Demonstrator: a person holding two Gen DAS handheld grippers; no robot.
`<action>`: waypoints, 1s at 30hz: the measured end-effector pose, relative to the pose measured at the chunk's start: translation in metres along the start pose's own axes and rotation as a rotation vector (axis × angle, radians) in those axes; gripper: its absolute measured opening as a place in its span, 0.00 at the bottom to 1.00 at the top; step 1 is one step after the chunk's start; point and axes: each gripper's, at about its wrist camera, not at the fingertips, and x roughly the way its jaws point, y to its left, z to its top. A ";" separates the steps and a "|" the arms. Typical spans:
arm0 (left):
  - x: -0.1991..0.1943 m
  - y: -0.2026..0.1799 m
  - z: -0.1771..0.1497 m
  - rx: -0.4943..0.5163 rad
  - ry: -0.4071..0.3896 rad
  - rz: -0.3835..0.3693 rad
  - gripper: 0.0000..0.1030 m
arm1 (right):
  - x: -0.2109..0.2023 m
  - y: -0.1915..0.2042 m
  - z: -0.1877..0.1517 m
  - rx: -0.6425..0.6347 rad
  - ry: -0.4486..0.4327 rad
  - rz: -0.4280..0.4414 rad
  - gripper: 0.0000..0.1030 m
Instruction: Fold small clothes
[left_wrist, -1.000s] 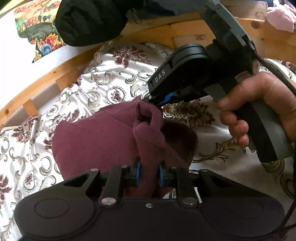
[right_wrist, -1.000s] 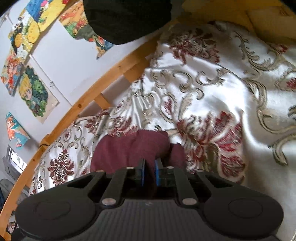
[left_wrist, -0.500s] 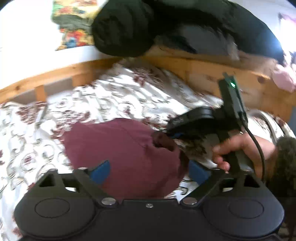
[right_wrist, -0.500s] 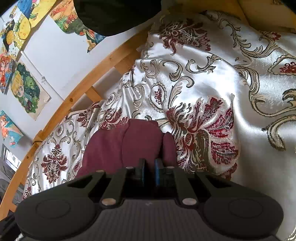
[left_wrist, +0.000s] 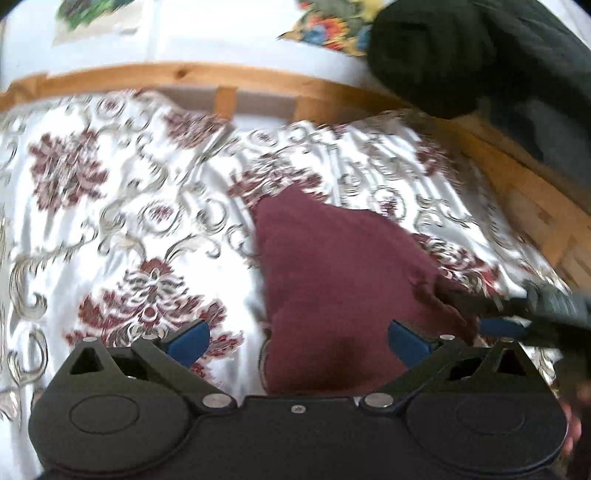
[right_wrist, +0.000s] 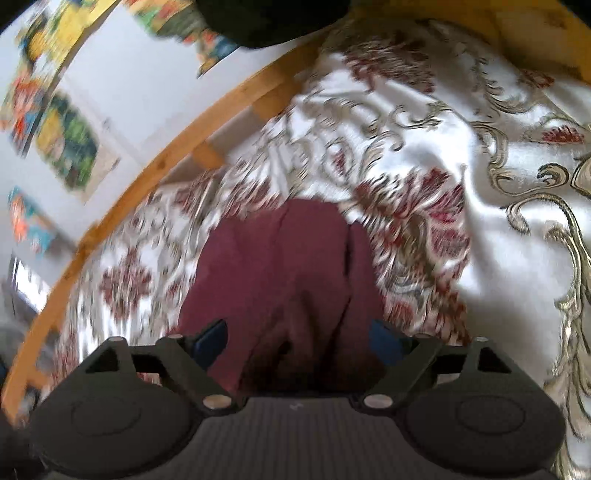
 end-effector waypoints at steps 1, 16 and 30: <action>0.002 0.004 0.003 -0.028 0.009 -0.001 0.99 | -0.001 0.005 -0.002 -0.028 0.007 -0.018 0.85; 0.052 0.033 -0.014 -0.162 0.243 -0.015 0.99 | 0.022 0.009 -0.030 0.077 0.083 -0.040 0.97; 0.055 0.027 -0.025 -0.136 0.215 0.012 0.99 | 0.016 0.019 -0.019 -0.136 -0.098 -0.305 1.00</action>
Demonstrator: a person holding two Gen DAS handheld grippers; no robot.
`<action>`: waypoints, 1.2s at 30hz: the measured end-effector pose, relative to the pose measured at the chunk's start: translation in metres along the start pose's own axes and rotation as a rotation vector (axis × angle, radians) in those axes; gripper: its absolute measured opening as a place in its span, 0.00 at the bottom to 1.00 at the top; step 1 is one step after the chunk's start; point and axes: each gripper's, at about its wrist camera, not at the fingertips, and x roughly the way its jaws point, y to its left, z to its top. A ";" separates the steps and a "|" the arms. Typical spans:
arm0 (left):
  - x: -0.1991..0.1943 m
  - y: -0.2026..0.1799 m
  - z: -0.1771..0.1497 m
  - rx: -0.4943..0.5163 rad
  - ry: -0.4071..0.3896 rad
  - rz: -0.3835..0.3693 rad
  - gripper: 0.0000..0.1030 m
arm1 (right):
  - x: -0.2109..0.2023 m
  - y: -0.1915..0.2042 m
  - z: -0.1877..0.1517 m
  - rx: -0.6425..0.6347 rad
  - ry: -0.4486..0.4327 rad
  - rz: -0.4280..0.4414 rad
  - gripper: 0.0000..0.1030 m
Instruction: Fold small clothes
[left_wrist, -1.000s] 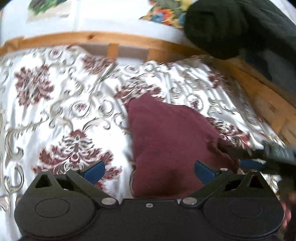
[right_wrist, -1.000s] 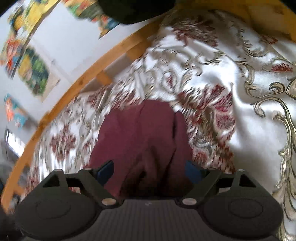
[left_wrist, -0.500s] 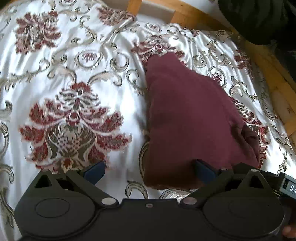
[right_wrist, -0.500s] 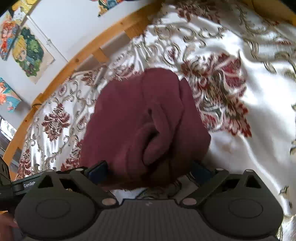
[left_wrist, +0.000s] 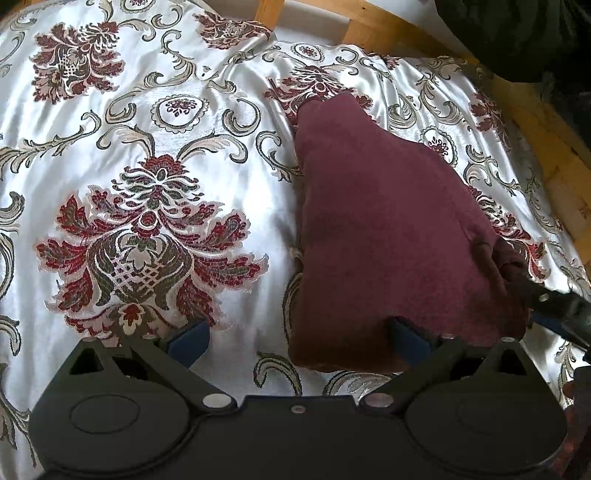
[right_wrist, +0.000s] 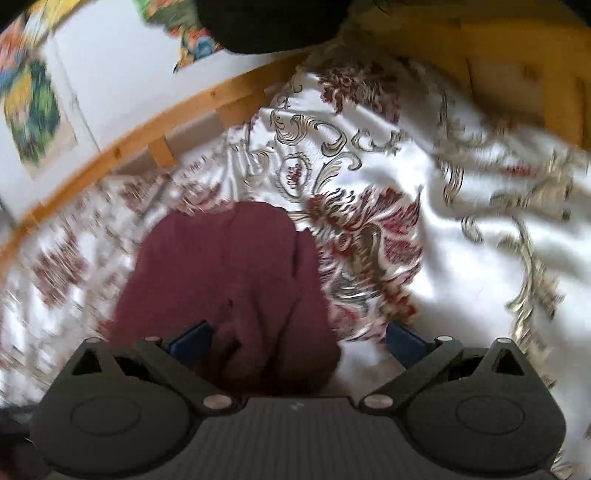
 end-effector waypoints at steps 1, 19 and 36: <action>0.000 0.000 -0.001 0.003 -0.003 0.003 0.99 | 0.003 0.007 -0.002 -0.057 0.003 -0.022 1.00; 0.006 -0.003 -0.009 0.067 -0.025 0.006 0.99 | 0.010 -0.021 0.009 0.030 -0.099 0.067 1.00; 0.002 -0.002 0.000 0.115 0.002 -0.022 0.99 | 0.037 -0.003 -0.005 -0.118 -0.027 -0.105 0.89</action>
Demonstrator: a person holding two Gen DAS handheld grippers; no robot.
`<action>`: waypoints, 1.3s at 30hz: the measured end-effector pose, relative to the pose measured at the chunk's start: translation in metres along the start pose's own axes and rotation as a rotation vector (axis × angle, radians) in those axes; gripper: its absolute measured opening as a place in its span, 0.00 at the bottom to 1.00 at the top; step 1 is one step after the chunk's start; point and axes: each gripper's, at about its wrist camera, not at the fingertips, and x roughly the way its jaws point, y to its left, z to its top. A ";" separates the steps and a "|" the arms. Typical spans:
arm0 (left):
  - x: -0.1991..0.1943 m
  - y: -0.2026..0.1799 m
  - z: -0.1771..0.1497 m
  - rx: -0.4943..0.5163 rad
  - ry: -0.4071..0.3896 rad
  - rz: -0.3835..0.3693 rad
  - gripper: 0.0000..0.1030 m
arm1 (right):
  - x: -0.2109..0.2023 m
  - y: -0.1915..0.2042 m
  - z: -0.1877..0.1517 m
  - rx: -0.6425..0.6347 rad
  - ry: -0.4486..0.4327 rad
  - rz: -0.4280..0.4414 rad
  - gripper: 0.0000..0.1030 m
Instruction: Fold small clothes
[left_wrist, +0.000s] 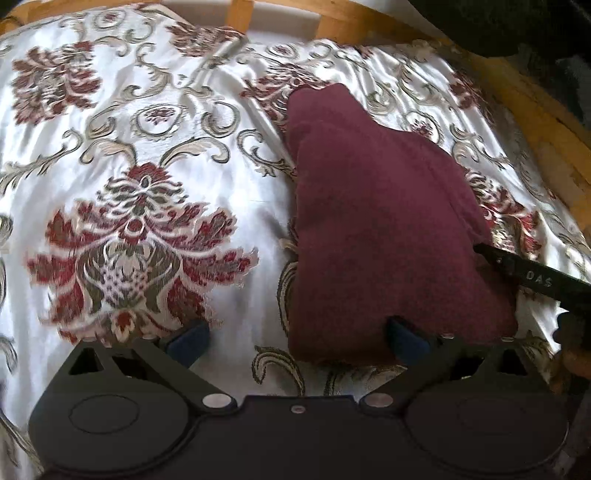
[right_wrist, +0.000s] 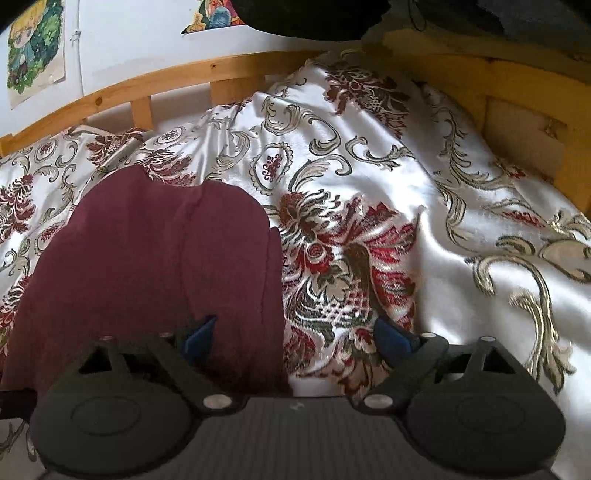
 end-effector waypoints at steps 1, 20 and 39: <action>-0.004 0.002 0.007 0.005 -0.011 -0.018 0.99 | 0.000 -0.002 -0.001 0.013 -0.008 0.010 0.90; 0.097 0.040 0.177 -0.098 -0.029 -0.089 0.47 | 0.004 -0.008 -0.010 0.073 -0.071 0.062 0.99; 0.076 0.027 0.168 -0.022 -0.156 -0.010 0.17 | 0.005 -0.008 -0.011 0.076 -0.069 0.066 1.00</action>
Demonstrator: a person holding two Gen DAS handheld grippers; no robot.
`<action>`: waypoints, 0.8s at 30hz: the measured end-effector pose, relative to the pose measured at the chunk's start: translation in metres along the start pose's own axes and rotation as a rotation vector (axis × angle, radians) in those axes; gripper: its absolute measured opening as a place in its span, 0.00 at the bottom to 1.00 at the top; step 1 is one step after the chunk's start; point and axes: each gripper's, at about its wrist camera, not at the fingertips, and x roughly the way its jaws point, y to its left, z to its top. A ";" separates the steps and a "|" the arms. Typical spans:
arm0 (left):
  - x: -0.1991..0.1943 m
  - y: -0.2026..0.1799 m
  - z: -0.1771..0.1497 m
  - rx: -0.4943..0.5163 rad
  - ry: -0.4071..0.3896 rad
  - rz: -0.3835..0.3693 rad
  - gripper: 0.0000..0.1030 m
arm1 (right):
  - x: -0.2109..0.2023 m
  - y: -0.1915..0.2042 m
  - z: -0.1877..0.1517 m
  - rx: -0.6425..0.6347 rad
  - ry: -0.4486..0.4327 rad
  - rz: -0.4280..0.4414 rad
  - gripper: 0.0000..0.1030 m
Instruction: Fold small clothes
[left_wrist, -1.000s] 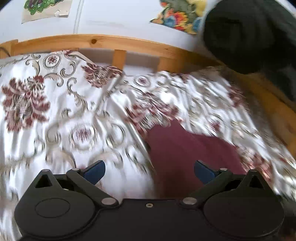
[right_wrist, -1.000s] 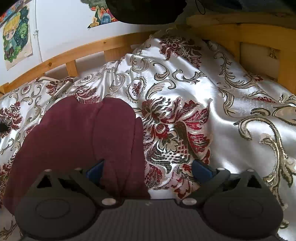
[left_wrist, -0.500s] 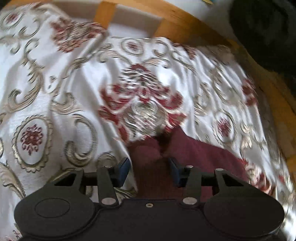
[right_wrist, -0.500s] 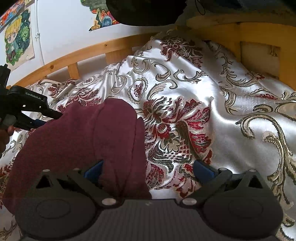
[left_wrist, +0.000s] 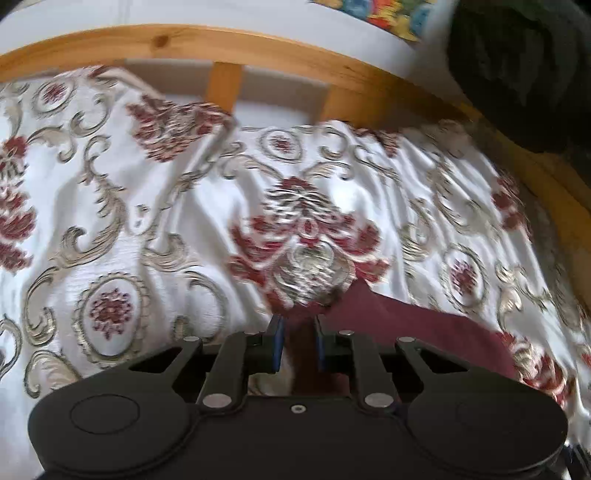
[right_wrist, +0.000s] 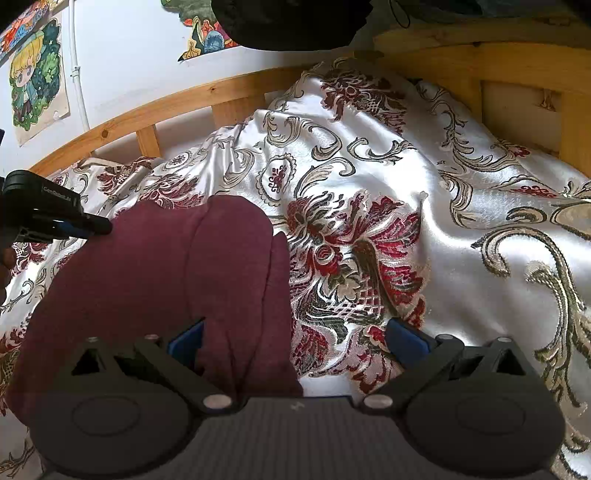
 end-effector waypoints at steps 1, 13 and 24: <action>0.000 0.004 0.001 -0.015 -0.005 0.026 0.17 | 0.000 0.000 0.000 0.000 0.000 -0.001 1.00; -0.044 0.015 -0.037 -0.034 -0.028 0.019 0.82 | 0.000 -0.001 0.000 0.001 0.000 0.001 1.00; -0.069 0.008 -0.097 -0.105 0.065 -0.074 0.97 | -0.005 -0.005 0.005 0.052 -0.017 0.018 1.00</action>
